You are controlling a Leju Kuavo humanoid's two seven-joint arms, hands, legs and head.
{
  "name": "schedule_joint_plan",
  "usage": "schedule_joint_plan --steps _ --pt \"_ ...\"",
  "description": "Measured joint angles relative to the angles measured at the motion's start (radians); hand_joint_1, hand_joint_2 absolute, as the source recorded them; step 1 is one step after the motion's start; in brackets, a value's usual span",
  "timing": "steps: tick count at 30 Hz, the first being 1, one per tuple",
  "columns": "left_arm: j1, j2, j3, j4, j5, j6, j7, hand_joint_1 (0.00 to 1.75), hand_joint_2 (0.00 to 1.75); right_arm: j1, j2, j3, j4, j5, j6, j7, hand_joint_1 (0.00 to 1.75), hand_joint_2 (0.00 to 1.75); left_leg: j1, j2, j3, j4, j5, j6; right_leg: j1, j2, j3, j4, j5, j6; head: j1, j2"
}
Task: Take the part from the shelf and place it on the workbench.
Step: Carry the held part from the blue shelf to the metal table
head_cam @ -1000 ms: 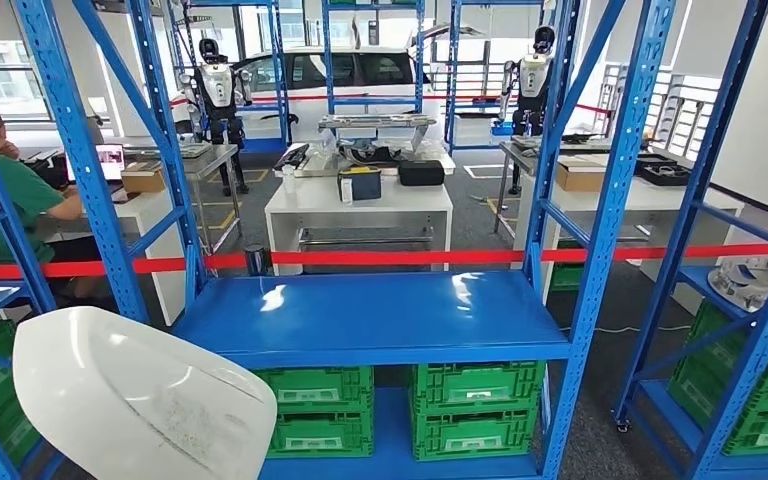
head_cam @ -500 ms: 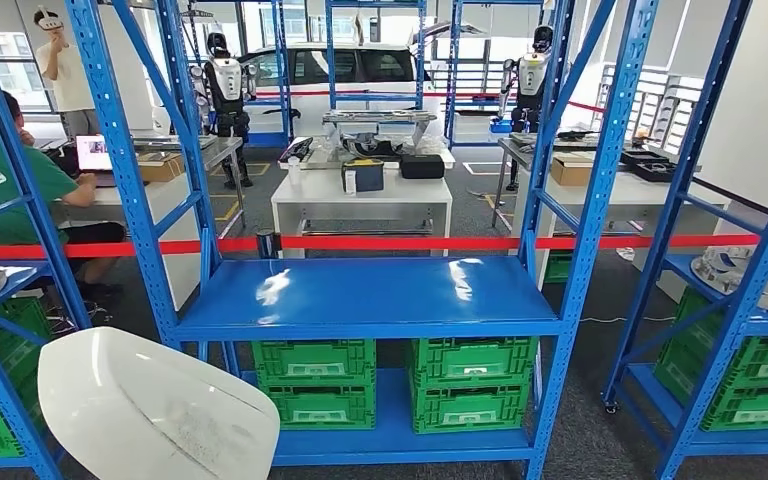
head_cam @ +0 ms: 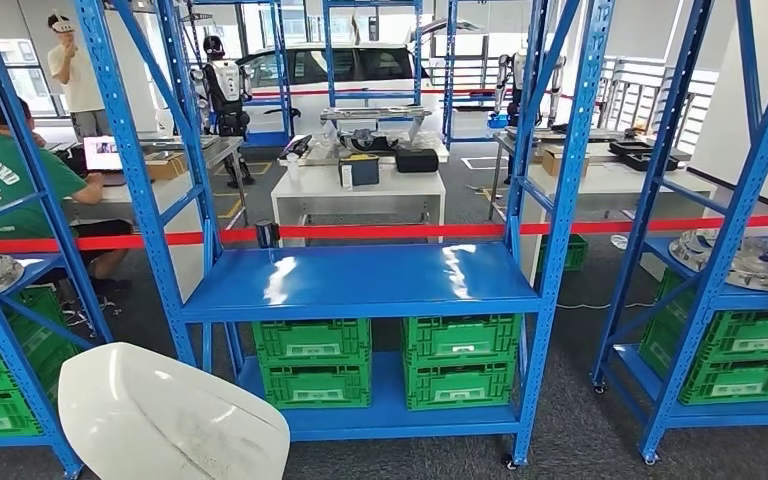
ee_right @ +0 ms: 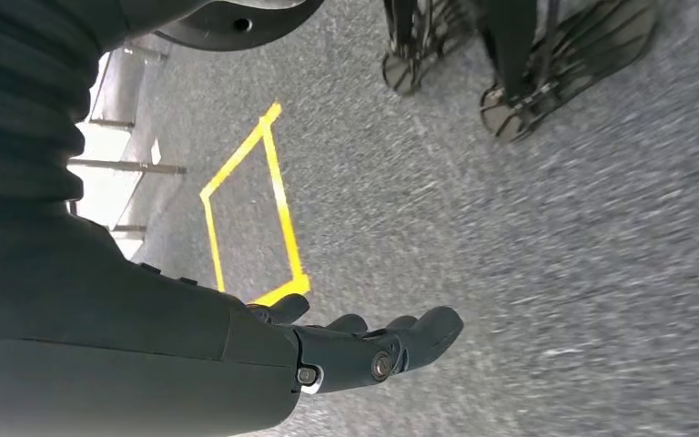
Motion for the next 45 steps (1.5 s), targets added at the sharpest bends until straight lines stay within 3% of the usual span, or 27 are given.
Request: schedule_joint_plan --steps 2,4,5,7,9,10,12,14,16,17,19,20,22,24,25,27,29,31,33,35,36,39,40,41,42,44,45 --pt "-0.005 0.000 -0.001 0.002 0.001 -0.001 -0.001 1.75 1.75 0.000 0.002 -0.009 0.000 -0.002 0.000 0.000 0.00 1.75 -0.010 0.000 0.048 -0.087 -0.032 0.015 -0.004 0.000 -0.006 -0.002 0.021 0.012 0.000 0.000" --pt "-0.008 0.001 -0.002 0.007 0.002 -0.001 -0.001 1.75 1.75 0.002 0.005 -0.015 0.000 -0.002 0.000 0.000 0.00 1.75 -0.014 0.003 0.034 -0.097 -0.016 0.035 -0.010 0.002 -0.011 -0.007 0.035 0.026 0.000 0.000" --pt "-0.008 0.001 -0.002 0.009 0.002 -0.001 -0.001 1.75 1.75 0.004 0.006 -0.018 0.000 -0.003 0.000 0.000 0.00 1.75 -0.014 0.005 0.024 -0.099 -0.003 0.046 -0.012 0.004 -0.017 0.003 0.016 0.033 0.001 -0.001" --pt "-0.009 0.001 -0.004 0.011 0.000 -0.001 -0.004 1.75 1.75 0.006 0.008 -0.024 0.000 -0.003 0.002 -0.003 0.00 1.75 -0.011 0.009 -0.003 -0.101 0.025 0.061 -0.015 0.008 -0.039 0.077 -0.081 0.043 0.002 -0.001" --pt "-0.009 0.001 -0.005 0.011 -0.006 -0.001 -0.011 1.75 1.75 0.006 0.010 -0.028 0.000 -0.003 0.009 -0.013 0.00 1.75 -0.012 0.009 -0.035 -0.098 0.053 0.064 -0.015 0.008 -0.062 0.205 -0.175 0.050 0.003 -0.001" --pt "-0.008 0.001 -0.006 0.011 -0.011 -0.001 -0.014 1.75 1.75 0.006 0.010 -0.028 0.000 -0.003 0.011 -0.015 0.00 1.75 -0.012 0.009 -0.053 -0.095 0.066 0.063 -0.015 0.008 -0.065 0.257 -0.185 0.053 0.003 -0.001" --pt "-0.003 0.002 -0.006 0.009 -0.022 0.001 -0.015 1.75 1.75 0.006 0.010 -0.029 0.000 -0.003 0.012 -0.008 0.00 1.75 -0.009 0.011 -0.094 -0.084 0.089 0.058 -0.017 0.008 -0.027 0.270 -0.140 0.056 0.004 -0.001" --pt "0.008 0.002 -0.005 0.004 -0.033 0.008 -0.014 1.75 1.75 0.005 0.011 -0.031 0.000 -0.006 0.020 0.000 0.00 1.75 -0.007 0.011 -0.131 -0.065 0.105 0.049 -0.019 0.009 0.075 0.153 -0.109 0.057 0.004 -0.001" --pt "0.024 0.002 0.001 -0.008 -0.043 0.017 -0.016 1.75 1.75 0.004 0.015 -0.034 0.000 -0.012 0.036 -0.001 0.00 1.75 -0.007 0.012 -0.154 -0.049 0.116 0.036 -0.015 0.014 0.161 0.025 -0.138 0.045 0.005 -0.001" --pt "0.034 0.002 0.006 -0.015 -0.047 0.019 -0.017 1.75 1.75 0.004 0.019 -0.036 0.000 -0.012 0.041 0.001 0.00 1.75 -0.007 0.013 -0.159 -0.046 0.123 0.029 -0.012 0.016 0.176 -0.006 -0.153 0.036 0.005 -0.001" --pt "0.056 0.002 0.020 -0.029 -0.052 0.022 -0.015 1.75 1.75 0.005 0.027 -0.038 0.000 0.000 0.040 0.013 0.00 1.75 -0.005 0.013 -0.163 -0.046 0.135 0.016 -0.010 0.014 0.168 -0.016 -0.147 0.017 0.005 -0.001" --pt "0.068 0.002 0.026 -0.036 -0.054 0.024 -0.012 1.75 1.75 0.006 0.030 -0.037 0.000 0.010 0.040 0.019 0.00 1.75 -0.004 0.011 -0.170 -0.038 0.122 0.010 -0.011 0.011 0.159 -0.017 -0.137 0.007 0.005 -0.001" --pt "0.092 0.002 0.041 -0.049 -0.063 0.035 -0.008 1.75 1.75 0.006 0.033 -0.034 0.000 0.023 0.051 0.013 0.00 1.75 0.000 0.005 -0.192 0.028 0.042 0.001 -0.013 0.005 0.137 -0.019 -0.116 -0.009 0.004 -0.001" --pt "0.114 0.002 0.055 -0.061 -0.067 0.046 -0.004 1.75 1.75 0.006 0.034 -0.033 0.000 0.016 0.075 0.001 0.00 1.75 0.001 0.003 -0.215 0.147 -0.050 -0.005 -0.011 0.003 0.108 -0.018 -0.093 -0.016 0.004 -0.001" --pt "0.123 0.002 0.062 -0.065 -0.063 0.048 0.001 1.75 1.75 0.006 0.034 -0.033 0.000 0.008 0.088 0.003 0.00 1.75 0.001 0.003 -0.217 0.197 -0.065 -0.007 -0.009 0.002 0.094 -0.017 -0.081 -0.016 0.004 -0.001" --pt "0.134 0.002 0.074 -0.067 -0.047 0.045 0.016 1.75 1.75 0.006 0.035 -0.035 0.000 -0.002 0.105 0.016 0.00 1.75 0.001 0.003 -0.188 0.220 -0.028 -0.005 -0.005 0.000 0.063 -0.015 -0.056 -0.013 0.004 -0.001" --pt "0.136 0.003 0.080 -0.067 -0.040 0.039 0.023 1.75 1.75 0.005 0.033 -0.035 0.000 0.003 0.108 0.011 0.00 1.75 0.001 0.001 -0.095 0.117 0.016 0.004 -0.002 -0.002 0.036 -0.013 -0.033 -0.008 0.005 -0.001" --pt "0.135 0.003 0.088 -0.068 -0.039 0.036 0.023 1.75 1.75 0.003 0.030 -0.033 0.000 0.016 0.108 -0.009 0.00 1.75 -0.005 -0.001 0.013 -0.036 -0.002 0.014 -0.001 -0.002 0.020 -0.012 -0.011 0.000 0.005 -0.001" --pt "0.135 0.003 0.098 -0.068 -0.039 0.034 0.021 1.75 1.75 0.004 0.026 -0.029 0.000 0.031 0.105 -0.021 0.00 1.75 -0.014 -0.002 0.049 -0.111 -0.018 0.025 -0.003 -0.002 0.014 -0.018 0.012 0.010 0.006 -0.001" --pt "0.134 0.002 0.104 -0.064 -0.039 0.031 0.020 1.75 1.75 0.006 0.023 -0.024 0.000 0.044 0.098 -0.019 0.00 1.75 -0.014 0.001 0.032 -0.118 0.001 0.039 -0.007 0.002 0.006 -0.018 0.011 0.023 0.006 -0.001" --pt "0.132 0.000 0.105 -0.061 -0.040 0.030 0.021 1.75 1.75 0.008 0.022 -0.022 0.000 0.048 0.094 -0.018 0.00 1.75 -0.012 0.003 0.022 -0.120 0.012 0.048 -0.008 0.004 -0.003 0.001 -0.017 0.029 0.006 -0.001" --pt "0.130 -0.008 0.106 -0.054 -0.052 0.030 0.021 1.75 1.75 0.012 0.021 -0.018 0.000 0.043 0.085 -0.027 0.00 1.75 -0.011 0.006 -0.014 -0.117 0.046 0.064 -0.010 0.009 -0.047 0.163 -0.161 0.038 0.006 -0.001" --pt "0.130 -0.011 0.106 -0.052 -0.054 0.030 0.023 1.75 1.75 0.013 0.020 -0.018 0.000 0.040 0.083 -0.030 0.00 1.75 -0.011 0.006 -0.030 -0.113 0.057 0.063 -0.011 0.009 -0.055 0.223 -0.185 0.040 0.006 -0.001" --pt "0.130 -0.014 0.106 -0.048 -0.053 0.029 0.027 1.75 1.75 0.013 0.020 -0.018 0.000 0.037 0.081 -0.030 0.00 1.75 -0.011 0.007 -0.047 -0.107 0.067 0.062 -0.011 0.009 -0.054 0.261 -0.185 0.041 0.006 -0.001" --pt "0.129 -0.017 0.107 -0.044 -0.050 0.028 0.032 1.75 1.75 0.013 0.020 -0.018 0.000 0.035 0.078 -0.028 0.00 1.75 -0.011 0.008 -0.068 -0.099 0.076 0.060 -0.012 0.009 -0.036 0.268 -0.164 0.042 0.006 -0.001" --pt "0.126 -0.024 0.107 -0.035 -0.045 0.026 0.046 1.75 1.75 0.012 0.018 -0.018 0.000 0.039 0.070 -0.020 0.00 1.75 -0.008 0.008 -0.107 -0.078 0.089 0.054 -0.014 0.009 0.050 0.176 -0.117 0.043 0.006 -0.001" --pt "0.124 -0.027 0.107 -0.032 -0.045 0.024 0.050 1.75 1.75 0.011 0.017 -0.017 0.000 0.046 0.067 -0.021 0.00 1.75 -0.008 0.008 -0.123 -0.067 0.093 0.050 -0.013 0.010 0.104 0.100 -0.118 0.041 0.006 -0.001"
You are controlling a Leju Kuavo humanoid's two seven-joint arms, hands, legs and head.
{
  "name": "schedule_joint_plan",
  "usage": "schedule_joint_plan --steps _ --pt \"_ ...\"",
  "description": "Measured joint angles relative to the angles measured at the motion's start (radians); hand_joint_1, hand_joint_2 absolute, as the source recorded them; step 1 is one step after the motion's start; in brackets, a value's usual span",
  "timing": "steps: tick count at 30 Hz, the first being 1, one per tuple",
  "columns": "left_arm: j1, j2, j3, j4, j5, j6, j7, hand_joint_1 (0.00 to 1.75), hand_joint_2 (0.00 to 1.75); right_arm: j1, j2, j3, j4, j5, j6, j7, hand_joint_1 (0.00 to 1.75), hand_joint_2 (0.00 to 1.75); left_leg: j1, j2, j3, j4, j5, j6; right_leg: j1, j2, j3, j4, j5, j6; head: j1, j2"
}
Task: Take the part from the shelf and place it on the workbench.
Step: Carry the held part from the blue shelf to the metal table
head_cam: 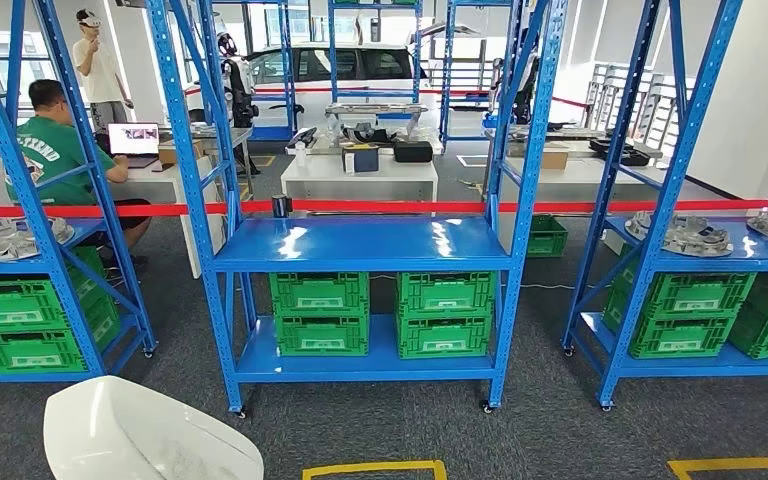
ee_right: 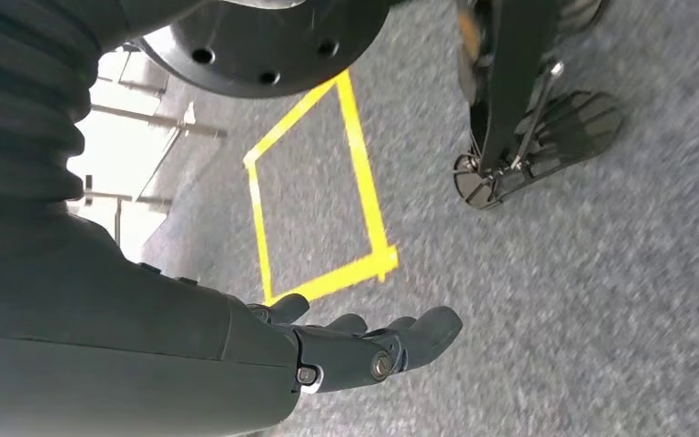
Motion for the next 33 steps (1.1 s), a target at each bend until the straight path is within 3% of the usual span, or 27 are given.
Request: schedule_joint_plan --steps 2,3,5,7,10,11,12,13,16,18,20,22,24,25,26,27,28,29,31,33 --pt "-0.004 -0.003 0.000 0.005 -0.010 -0.002 0.001 1.75 1.75 0.000 0.000 0.008 0.000 0.021 -0.005 -0.020 0.00 1.75 -0.002 0.001 -0.017 0.014 0.008 -0.011 0.003 0.003 0.064 -0.102 -0.028 -0.009 -0.001 0.000" --pt "-0.005 -0.003 0.000 0.006 -0.018 -0.003 -0.003 1.75 1.75 0.000 0.000 0.015 0.000 0.031 -0.006 -0.035 0.00 1.75 -0.002 0.001 -0.019 0.015 0.013 -0.018 0.006 0.004 0.072 -0.120 -0.037 -0.016 -0.001 0.000" --pt "-0.007 -0.004 -0.001 0.007 -0.027 -0.004 -0.009 1.75 1.75 0.001 0.000 0.027 0.000 0.042 -0.009 -0.054 0.00 1.75 0.000 0.000 -0.024 0.017 0.016 -0.032 0.005 0.002 0.066 -0.123 -0.026 -0.031 -0.002 0.000" --pt "-0.008 -0.003 -0.001 0.008 -0.029 -0.004 -0.012 1.75 1.75 0.001 0.000 0.036 0.000 0.046 -0.011 -0.060 0.00 1.75 0.004 -0.003 -0.043 0.061 -0.027 -0.044 0.002 -0.002 0.058 -0.127 -0.012 -0.047 -0.002 0.000" --pt "-0.008 -0.003 -0.001 0.013 -0.022 -0.004 -0.002 1.75 1.75 0.003 0.000 0.042 0.000 0.049 -0.019 -0.066 0.00 1.75 0.008 -0.005 -0.100 0.234 -0.133 -0.056 0.003 -0.013 0.036 -0.124 0.005 -0.057 -0.002 0.000" --pt "-0.008 -0.003 -0.001 0.016 -0.020 -0.004 0.003 1.75 1.75 0.004 0.000 0.043 0.000 0.053 -0.020 -0.066 0.00 1.75 0.008 -0.005 -0.106 0.271 -0.142 -0.057 0.003 -0.019 0.028 -0.122 0.009 -0.057 -0.002 0.000" --pt "-0.007 -0.003 -0.001 0.017 -0.019 -0.003 0.005 1.75 1.75 0.006 0.000 0.046 0.000 0.060 -0.018 -0.067 0.00 1.75 0.009 -0.005 -0.095 0.274 -0.133 -0.058 0.003 -0.025 0.021 -0.119 0.012 -0.056 -0.002 0.000" --pt "-0.006 -0.004 -0.001 0.018 -0.020 -0.003 0.003 1.75 1.75 0.007 0.001 0.051 0.000 0.068 -0.012 -0.070 0.00 1.75 0.009 -0.002 -0.066 0.239 -0.111 -0.057 0.003 -0.033 0.015 -0.116 0.014 -0.054 -0.002 0.000" --pt "0.011 -0.006 0.001 0.001 -0.034 0.004 -0.026 1.75 1.75 0.008 0.004 0.067 0.000 0.081 0.008 -0.099 0.00 1.75 0.002 0.037 0.063 0.045 -0.061 -0.045 0.007 -0.054 0.010 -0.110 0.018 -0.046 -0.001 0.000" --pt "0.030 -0.009 0.009 -0.019 -0.035 0.008 -0.032 1.75 1.75 0.007 0.008 0.070 0.000 0.076 0.010 -0.111 0.00 1.75 -0.007 0.047 0.084 0.000 -0.061 -0.031 0.010 -0.069 0.010 -0.109 0.022 -0.036 0.000 0.000" --pt "0.051 -0.011 0.020 -0.035 -0.029 0.009 -0.027 1.75 1.75 0.006 0.010 0.070 0.000 0.070 0.008 -0.114 0.00 1.75 -0.004 0.028 0.073 -0.006 -0.054 -0.016 0.009 -0.080 0.010 -0.108 0.022 -0.024 0.000 0.000" --pt "0.063 -0.014 0.028 -0.047 -0.024 0.009 -0.023 1.75 1.75 0.006 0.011 0.070 0.000 0.067 0.007 -0.117 0.00 1.75 0.001 0.008 0.067 -0.012 -0.041 -0.002 0.006 -0.054 -0.005 -0.070 -0.011 -0.013 0.001 0.000" --pt "0.069 -0.019 0.032 -0.055 -0.022 0.009 -0.019 1.75 1.75 0.008 0.011 0.070 0.000 0.066 0.006 -0.119 0.00 1.75 0.001 -0.011 0.054 -0.010 -0.031 0.007 0.004 -0.015 -0.056 0.048 -0.083 -0.008 0.001 0.000" --pt "0.072 -0.021 0.034 -0.056 -0.022 0.009 -0.017 1.75 1.75 0.008 0.011 0.070 0.000 0.066 0.006 -0.119 0.00 1.75 0.000 -0.022 0.046 -0.008 -0.026 0.010 0.004 -0.007 -0.084 0.115 -0.114 -0.007 0.001 0.000" --pt "0.076 -0.022 0.035 -0.057 -0.022 0.009 -0.017 1.75 1.75 0.009 0.011 0.070 0.000 0.066 0.006 -0.119 0.00 1.75 -0.002 -0.033 0.039 -0.004 -0.022 0.010 0.005 -0.004 -0.102 0.160 -0.128 -0.008 0.001 0.000" --pt "0.079 -0.023 0.037 -0.058 -0.022 0.009 -0.016 1.75 1.75 0.009 0.011 0.070 0.000 0.066 0.006 -0.119 0.00 1.75 -0.003 -0.045 0.032 -0.001 -0.019 0.010 0.005 -0.002 -0.102 0.169 -0.123 -0.010 0.001 0.000" --pt "0.081 -0.023 0.039 -0.059 -0.022 0.009 -0.016 1.75 1.75 0.009 0.011 0.070 0.000 0.066 0.006 -0.119 0.00 1.75 -0.004 -0.057 0.026 0.004 -0.016 0.009 0.005 0.002 -0.081 0.137 -0.099 -0.013 0.001 0.000" --pt "0.083 -0.024 0.040 -0.061 -0.022 0.009 -0.016 1.75 1.75 0.009 0.011 0.070 0.000 0.067 0.006 -0.117 0.00 1.75 -0.004 -0.070 0.021 0.008 -0.014 0.007 0.005 0.013 -0.044 0.071 -0.066 -0.018 0.002 0.000" --pt "0.084 -0.025 0.043 -0.065 -0.022 0.009 -0.016 1.75 1.75 0.008 0.010 0.072 0.000 0.077 0.005 -0.107 0.00 1.75 -0.005 -0.091 0.011 0.017 -0.009 0.000 0.007 0.049 0.024 -0.058 -0.025 -0.025 0.001 0.000" --pt "0.088 -0.025 0.048 -0.068 -0.022 0.009 -0.020 1.75 1.75 0.007 0.007 0.080 0.000 0.090 0.008 -0.097 0.00 1.75 -0.003 -0.108 0.003 0.019 -0.002 -0.012 0.011 0.063 0.043 -0.103 -0.019 -0.028 0.001 0.000"
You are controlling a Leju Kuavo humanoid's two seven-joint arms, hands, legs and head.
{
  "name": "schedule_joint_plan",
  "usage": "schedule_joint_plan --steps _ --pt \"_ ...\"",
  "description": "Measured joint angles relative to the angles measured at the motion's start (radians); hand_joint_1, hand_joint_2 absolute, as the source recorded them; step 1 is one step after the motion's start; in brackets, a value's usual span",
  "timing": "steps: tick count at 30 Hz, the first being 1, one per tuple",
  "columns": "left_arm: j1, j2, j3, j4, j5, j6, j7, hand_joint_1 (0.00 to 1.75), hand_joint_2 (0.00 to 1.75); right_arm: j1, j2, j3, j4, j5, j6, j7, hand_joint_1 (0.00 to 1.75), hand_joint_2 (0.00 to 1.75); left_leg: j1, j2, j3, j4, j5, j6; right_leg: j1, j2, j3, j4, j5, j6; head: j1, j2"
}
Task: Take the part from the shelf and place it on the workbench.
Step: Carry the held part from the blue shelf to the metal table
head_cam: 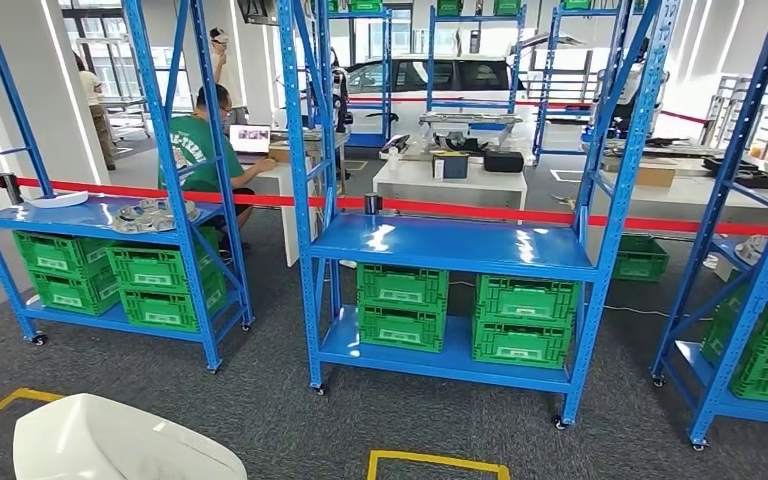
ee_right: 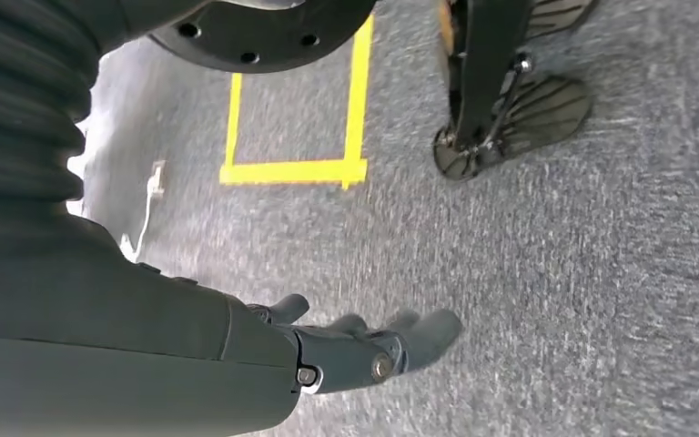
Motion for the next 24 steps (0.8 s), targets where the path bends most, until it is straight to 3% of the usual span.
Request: schedule_joint_plan --steps 2,3,4,6,8,9,10,12,14,15,17,18,19,21,22,23,24 --pt "0.014 0.002 0.013 -0.012 0.001 0.000 -0.010 1.75 1.75 -0.001 -0.003 0.006 0.000 -0.003 0.004 0.003 0.00 1.75 0.002 -0.011 -0.007 -0.003 0.007 -0.012 0.000 -0.019 0.000 -0.006 0.011 -0.008 0.000 0.000" --pt "0.023 0.003 0.025 -0.021 0.005 0.000 -0.014 1.75 1.75 -0.001 -0.006 0.006 0.000 -0.007 0.005 0.008 0.00 1.75 0.002 0.000 -0.013 0.003 0.002 -0.017 -0.001 -0.029 0.000 -0.011 0.017 -0.014 -0.001 0.000" --pt "0.030 0.005 0.038 -0.029 0.014 0.000 -0.013 1.75 1.75 0.000 -0.009 0.006 0.000 -0.010 0.005 0.016 0.00 1.75 0.001 0.020 -0.025 0.026 -0.016 -0.022 -0.005 -0.041 -0.001 -0.017 0.022 -0.020 -0.001 0.000" --pt "0.036 0.007 0.061 -0.037 0.034 -0.002 -0.005 1.75 1.75 0.003 -0.015 0.007 0.000 -0.005 0.004 0.035 0.00 1.75 0.004 0.069 -0.070 0.128 -0.085 -0.035 -0.007 -0.068 -0.005 -0.022 0.028 -0.026 -0.003 0.000" --pt "0.045 0.007 0.074 -0.036 0.035 -0.004 -0.006 1.75 1.75 0.006 -0.019 0.009 0.000 0.007 0.004 0.045 0.00 1.75 0.011 0.087 -0.114 0.244 -0.142 -0.048 -0.007 -0.097 -0.013 -0.020 0.030 -0.027 -0.003 0.000" --pt "0.052 0.007 0.078 -0.035 0.031 -0.004 -0.013 1.75 1.75 0.006 -0.020 0.011 0.000 0.014 0.005 0.046 0.00 1.75 0.016 0.090 -0.115 0.264 -0.146 -0.053 -0.007 -0.112 -0.016 -0.019 0.030 -0.026 -0.003 0.000" --pt "0.058 0.008 0.084 -0.035 0.027 -0.003 -0.023 1.75 1.75 0.006 -0.020 0.014 0.000 0.022 0.006 0.046 0.00 1.75 0.020 0.096 -0.095 0.244 -0.133 -0.057 -0.008 -0.127 -0.017 -0.017 0.030 -0.025 -0.003 0.000" --pt "0.068 0.008 0.098 -0.040 0.027 -0.003 -0.042 1.75 1.75 0.006 -0.021 0.021 0.000 0.032 0.008 0.046 0.00 1.75 0.025 0.132 -0.011 0.115 -0.084 -0.061 -0.009 -0.153 -0.017 -0.013 0.029 -0.019 -0.003 0.000" --pt "0.072 0.006 0.111 -0.057 0.021 -0.003 -0.049 1.75 1.75 0.005 -0.024 0.028 -0.001 0.031 0.006 0.050 0.00 1.75 0.023 0.169 0.050 0.011 -0.055 -0.052 -0.006 -0.175 -0.016 -0.007 0.024 -0.006 -0.002 0.000" --pt "0.073 0.005 0.117 -0.066 0.020 -0.003 -0.047 1.75 1.75 0.004 -0.026 0.029 -0.001 0.028 0.004 0.056 0.00 1.75 0.020 0.174 0.058 -0.007 -0.051 -0.044 -0.004 -0.186 -0.015 -0.005 0.024 0.001 -0.002 0.000" --pt "0.076 0.004 0.126 -0.080 0.029 -0.004 -0.037 1.75 1.75 0.000 -0.027 0.030 -0.001 0.029 0.000 0.075 0.00 1.75 0.015 0.149 0.050 -0.007 -0.045 -0.026 -0.007 -0.204 -0.012 -0.006 0.024 0.015 -0.001 0.000" --pt "0.079 0.003 0.131 -0.084 0.036 -0.006 -0.038 1.75 1.75 -0.002 -0.027 0.032 -0.001 0.033 -0.001 0.084 0.00 1.75 0.015 0.137 0.048 -0.010 -0.042 -0.018 -0.010 -0.194 -0.012 -0.001 0.018 0.022 -0.001 0.000" --pt "0.081 0.002 0.135 -0.090 0.041 -0.010 -0.044 1.75 1.75 -0.003 -0.027 0.034 -0.001 0.036 0.000 0.090 0.00 1.75 0.016 0.126 0.047 -0.012 -0.038 -0.011 -0.013 -0.170 -0.018 0.016 0.003 0.028 -0.001 0.000" --pt "0.087 -0.001 0.146 -0.104 0.044 -0.018 -0.064 1.75 1.75 -0.001 -0.027 0.036 -0.001 0.041 0.006 0.094 0.00 1.75 0.017 0.105 0.044 -0.015 -0.031 0.000 -0.016 -0.100 -0.061 0.117 -0.059 0.032 0.001 0.000" --pt "0.089 -0.003 0.151 -0.110 0.047 -0.019 -0.066 1.75 1.75 0.001 -0.026 0.037 -0.001 0.044 0.008 0.095 0.00 1.75 0.015 0.092 0.041 -0.014 -0.029 0.004 -0.016 -0.079 -0.093 0.188 -0.092 0.031 0.001 0.000" --pt "0.091 -0.007 0.157 -0.115 0.053 -0.020 -0.063 1.75 1.75 0.003 -0.026 0.037 0.000 0.047 0.009 0.098 0.00 1.75 0.013 0.078 0.038 -0.013 -0.028 0.006 -0.015 -0.070 -0.122 0.249 -0.113 0.030 0.001 0.000" --pt "0.093 -0.011 0.162 -0.118 0.060 -0.020 -0.056 1.75 1.75 0.005 -0.026 0.037 0.000 0.052 0.009 0.101 0.00 1.75 0.010 0.063 0.036 -0.011 -0.027 0.007 -0.014 -0.066 -0.138 0.280 -0.114 0.027 0.001 0.000"
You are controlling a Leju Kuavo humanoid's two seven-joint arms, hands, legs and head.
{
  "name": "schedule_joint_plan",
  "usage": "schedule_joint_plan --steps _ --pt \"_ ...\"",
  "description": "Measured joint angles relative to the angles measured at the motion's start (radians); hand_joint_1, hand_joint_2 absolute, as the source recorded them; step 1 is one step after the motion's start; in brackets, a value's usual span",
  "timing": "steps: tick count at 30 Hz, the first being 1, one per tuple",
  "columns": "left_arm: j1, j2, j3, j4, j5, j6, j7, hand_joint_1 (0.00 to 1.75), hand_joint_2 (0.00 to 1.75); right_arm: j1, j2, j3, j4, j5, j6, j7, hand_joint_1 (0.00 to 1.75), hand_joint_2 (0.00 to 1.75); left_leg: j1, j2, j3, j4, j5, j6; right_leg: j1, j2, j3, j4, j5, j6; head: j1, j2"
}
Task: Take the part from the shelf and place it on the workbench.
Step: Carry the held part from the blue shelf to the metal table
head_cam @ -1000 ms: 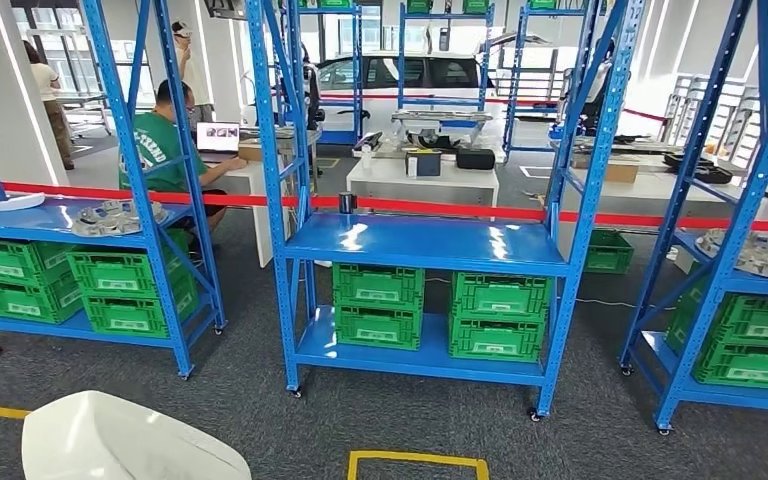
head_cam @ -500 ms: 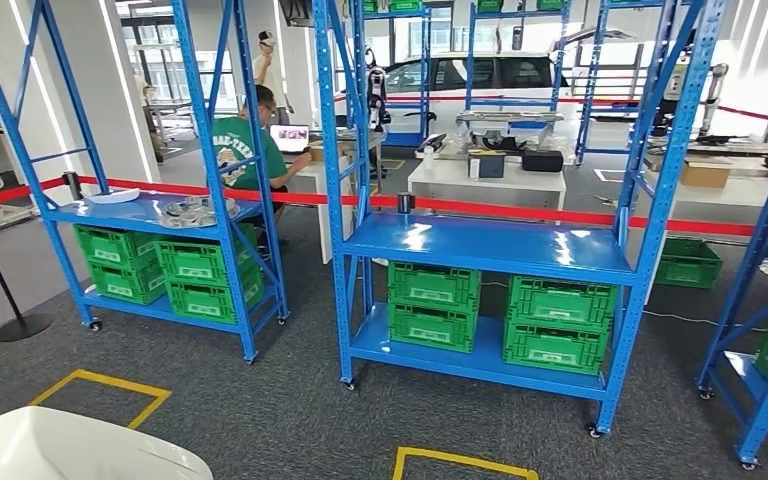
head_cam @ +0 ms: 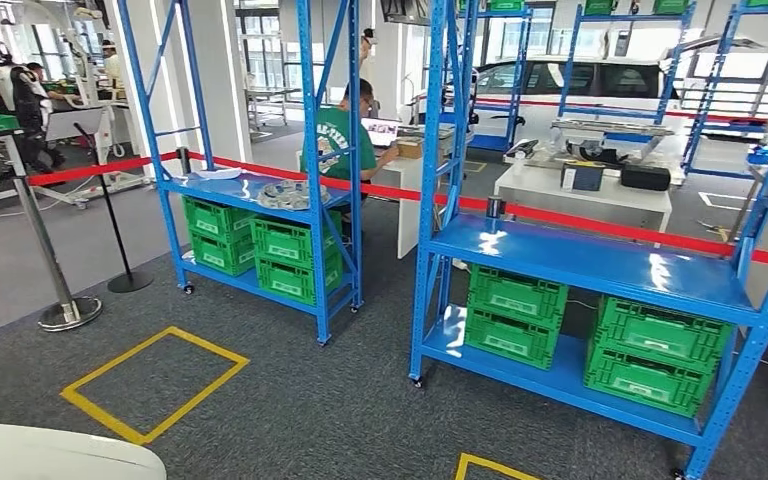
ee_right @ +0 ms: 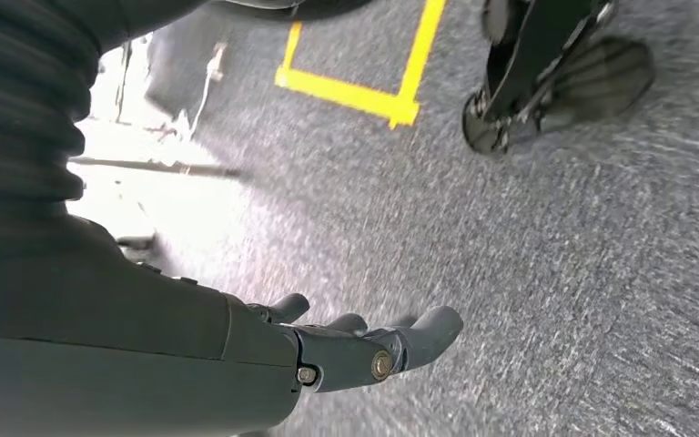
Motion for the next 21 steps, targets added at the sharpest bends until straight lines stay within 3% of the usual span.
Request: schedule_joint_plan --steps 1,2,4,6,8,9,11,13,15,16,17,19,21 --pt "0.002 -0.005 0.004 -0.002 0.006 0.000 0.007 1.75 1.75 0.001 0.000 0.002 0.000 0.006 0.001 0.003 0.00 1.75 -0.002 -0.016 -0.001 0.002 0.000 0.000 0.001 0.002 0.002 -0.008 0.018 -0.004 0.000 0.000" --pt "0.003 -0.009 0.006 -0.005 0.008 0.000 0.012 1.75 1.75 0.000 -0.001 0.004 0.000 0.010 0.002 0.005 0.00 1.75 -0.002 -0.032 -0.002 0.005 0.001 0.000 0.003 0.009 0.023 -0.056 0.053 -0.009 0.000 0.000" --pt "0.004 -0.017 0.008 -0.014 0.003 -0.001 0.011 1.75 1.75 -0.001 -0.002 0.009 0.000 0.014 0.004 0.001 0.00 1.75 -0.003 -0.060 -0.005 0.011 0.001 -0.003 0.005 0.050 0.084 -0.194 0.115 -0.020 0.000 0.000" --pt "0.007 -0.022 0.010 -0.025 -0.007 -0.001 0.005 1.75 1.75 -0.005 -0.004 0.013 0.000 0.014 0.004 -0.005 0.00 1.75 -0.002 -0.082 -0.011 0.013 0.003 -0.014 0.007 0.078 0.115 -0.267 0.133 -0.024 0.000 0.000" --pt "0.013 -0.026 0.011 -0.035 -0.012 -0.001 0.002 1.75 1.75 -0.010 -0.004 0.016 0.000 0.010 0.004 -0.009 0.00 1.75 0.000 -0.103 -0.021 0.007 0.010 -0.029 0.009 0.063 0.117 -0.275 0.135 -0.029 0.000 0.000" --pt "0.016 -0.027 0.013 -0.039 -0.013 -0.001 0.002 1.75 1.75 -0.011 -0.003 0.017 0.000 0.005 0.002 -0.011 0.00 1.75 0.000 -0.099 -0.025 0.008 0.010 -0.034 0.007 0.051 0.118 -0.282 0.140 -0.035 0.000 0.000" --pt "0.016 -0.029 0.016 -0.043 -0.012 -0.003 0.010 1.75 1.75 -0.010 -0.001 0.017 0.000 -0.005 -0.005 -0.013 0.00 1.75 -0.002 -0.051 -0.046 0.048 -0.021 -0.042 0.003 0.023 0.122 -0.298 0.151 -0.048 -0.001 0.000" --pt "0.005 -0.030 0.014 -0.038 -0.010 -0.005 0.028 1.75 1.75 -0.007 -0.001 0.016 0.000 -0.015 -0.017 0.000 0.00 1.75 0.000 0.008 -0.095 0.160 -0.089 -0.051 0.006 -0.007 0.121 -0.302 0.154 -0.055 -0.002 0.000" --pt "-0.007 -0.031 0.005 -0.024 -0.017 -0.002 0.038 1.75 1.75 -0.006 -0.001 0.015 0.000 -0.024 -0.027 0.013 0.00 1.75 0.007 0.025 -0.135 0.258 -0.127 -0.060 0.007 -0.039 0.118 -0.300 0.153 -0.055 -0.002 0.000" --pt "-0.012 -0.031 -0.001 -0.015 -0.023 0.000 0.037 1.75 1.75 -0.006 -0.001 0.013 0.000 -0.027 -0.029 0.015 0.00 1.75 0.010 0.029 -0.131 0.260 -0.119 -0.064 0.007 -0.054 0.117 -0.299 0.152 -0.054 -0.002 0.000" --pt "-0.017 -0.031 -0.006 -0.008 -0.027 0.002 0.035 1.75 1.75 -0.006 -0.001 0.013 0.000 -0.029 -0.030 0.015 0.00 1.75 0.013 0.036 -0.108 0.223 -0.095 -0.067 0.007 -0.067 0.116 -0.297 0.151 -0.052 -0.002 0.000" --pt "-0.026 -0.031 -0.014 0.002 -0.028 0.005 0.032 1.75 1.75 -0.007 -0.001 0.012 0.000 -0.032 -0.033 0.014 0.00 1.75 0.014 0.070 -0.031 0.088 -0.039 -0.067 0.008 -0.088 0.117 -0.291 0.146 -0.045 -0.002 0.000" --pt "-0.036 -0.031 -0.022 0.011 -0.027 0.007 0.028 1.75 1.75 -0.008 -0.001 0.008 0.000 -0.038 -0.038 0.018 0.00 1.75 0.010 0.094 0.014 0.006 -0.014 -0.055 0.011 -0.105 0.119 -0.286 0.142 -0.033 -0.002 0.000"
